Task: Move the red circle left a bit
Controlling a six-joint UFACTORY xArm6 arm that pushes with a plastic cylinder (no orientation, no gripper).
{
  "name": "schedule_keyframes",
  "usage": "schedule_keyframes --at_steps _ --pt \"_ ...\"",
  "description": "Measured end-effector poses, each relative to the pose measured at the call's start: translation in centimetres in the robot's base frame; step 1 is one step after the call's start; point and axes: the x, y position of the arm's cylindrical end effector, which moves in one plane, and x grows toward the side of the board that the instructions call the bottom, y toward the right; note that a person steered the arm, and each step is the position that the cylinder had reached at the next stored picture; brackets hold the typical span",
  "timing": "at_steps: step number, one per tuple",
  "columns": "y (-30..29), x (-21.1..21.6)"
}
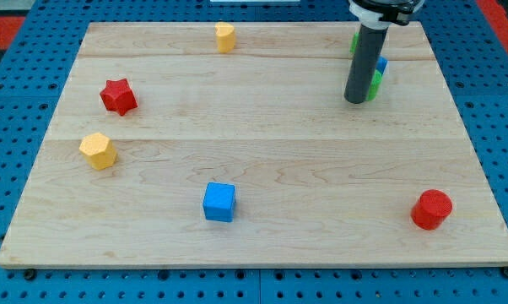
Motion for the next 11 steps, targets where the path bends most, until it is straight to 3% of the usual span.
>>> schedule_keyframes --at_steps 2,4,5,6,7,11 --pt "0.6 0.3" --pt "4.8 10.4" --pt "9.5 13.7" --pt "10.2 16.7" --pt "8.7 19.7" --pt "1.7 21.6"
